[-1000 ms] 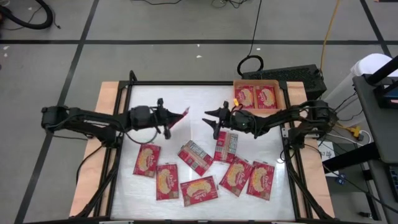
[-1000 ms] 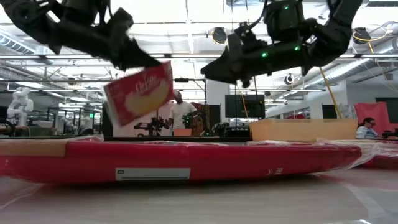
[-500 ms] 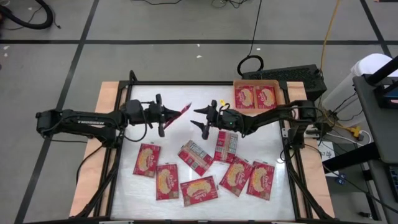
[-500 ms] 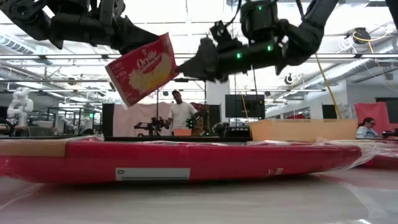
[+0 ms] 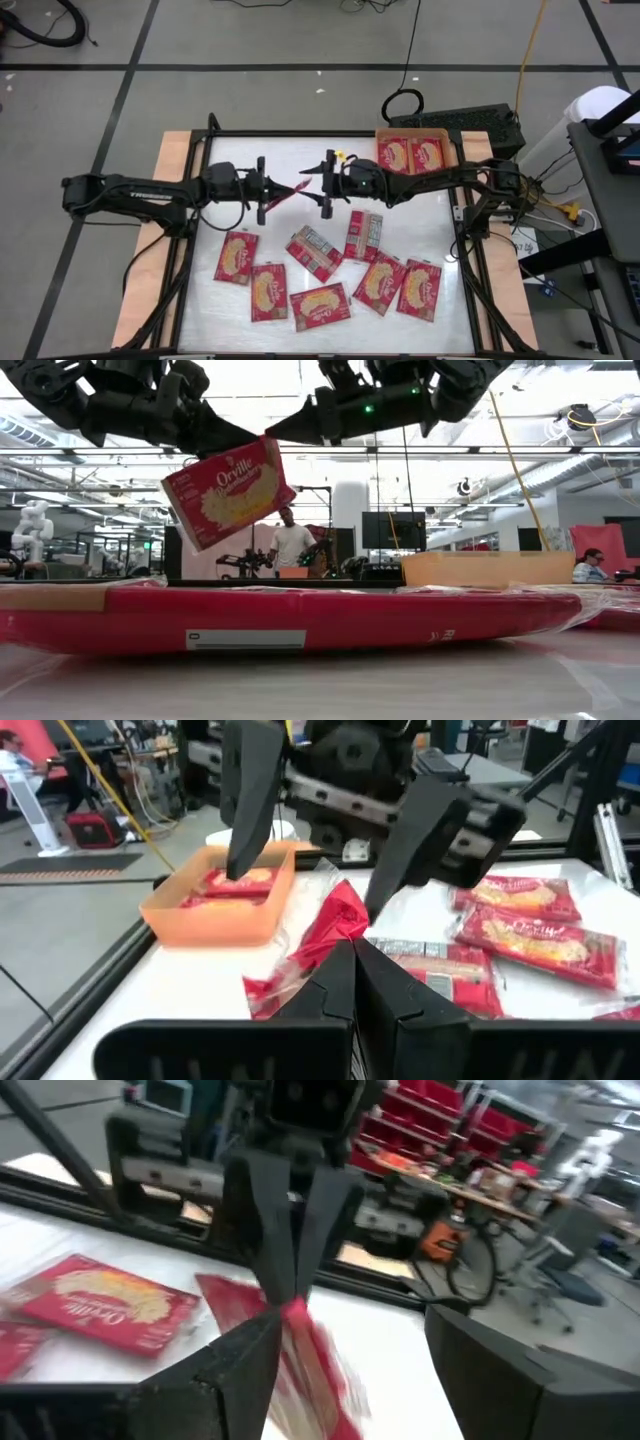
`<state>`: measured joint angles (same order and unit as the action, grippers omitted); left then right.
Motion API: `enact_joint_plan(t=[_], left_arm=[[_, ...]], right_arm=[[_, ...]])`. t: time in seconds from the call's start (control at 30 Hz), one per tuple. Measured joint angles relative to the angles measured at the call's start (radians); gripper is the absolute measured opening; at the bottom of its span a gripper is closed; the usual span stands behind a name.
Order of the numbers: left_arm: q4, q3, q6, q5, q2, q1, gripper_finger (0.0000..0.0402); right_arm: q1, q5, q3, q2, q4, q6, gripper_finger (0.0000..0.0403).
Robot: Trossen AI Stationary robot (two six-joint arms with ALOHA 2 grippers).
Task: Sort popcorn bags into baskets
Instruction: Put the red popcorn bag into the orange bin
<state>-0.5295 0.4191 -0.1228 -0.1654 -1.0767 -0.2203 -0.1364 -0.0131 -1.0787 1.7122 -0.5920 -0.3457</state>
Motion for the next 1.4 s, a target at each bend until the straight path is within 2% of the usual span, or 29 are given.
enact_joint_plan(t=[0.1, 0.3, 0.43, 0.57, 0.67, 0.8, 0.97, 1.17, 1.27, 1.4], left_arm=[[-0.003, 0.000, -0.024, 0.000, -0.013, 0.000, 0.0001], [-0.013, 0.000, -0.052, -0.005, -0.015, 0.000, 0.0001], [-0.035, 0.000, -0.056, -0.052, -0.015, 0.000, 0.0003], [-0.046, 0.000, -0.055, -0.053, -0.015, 0.000, 0.0003], [-0.052, 0.000, -0.051, -0.043, -0.015, 0.000, 0.0018], [-0.043, 0.000, -0.050, 0.034, -0.015, 0.002, 0.0061], [-0.032, 0.000, -0.012, 0.138, -0.014, 0.002, 0.0138], [-0.006, 0.000, 0.058, 0.149, -0.051, 0.000, 0.0216], [-0.014, 0.000, 0.069, 0.155, -0.109, -0.012, 0.0239], [-0.079, 0.000, 0.079, 0.168, -0.207, -0.035, 0.0249]], right_arm=[[-0.010, -0.047, -0.020, 0.007, 0.048, -0.019, 0.0217], [-0.031, -0.152, -0.020, 0.024, 0.091, -0.019, 0.0148], [-0.035, -0.172, -0.019, 0.042, 0.080, -0.018, 0.0102], [-0.034, -0.174, -0.019, 0.048, 0.074, -0.036, 0.0043], [-0.034, -0.175, -0.019, 0.046, 0.075, -0.041, 0.0008], [-0.040, -0.171, -0.019, 0.043, 0.118, -0.043, 0.0013], [-0.078, -0.166, -0.019, 0.037, 0.234, -0.033, 0.0003], [-0.104, -0.163, -0.018, 0.037, 0.262, 0.003, 0.0001], [-0.111, -0.164, -0.018, 0.037, 0.263, 0.017, 0.0001], [-0.120, -0.164, -0.018, 0.037, 0.261, 0.055, 0.0001]])
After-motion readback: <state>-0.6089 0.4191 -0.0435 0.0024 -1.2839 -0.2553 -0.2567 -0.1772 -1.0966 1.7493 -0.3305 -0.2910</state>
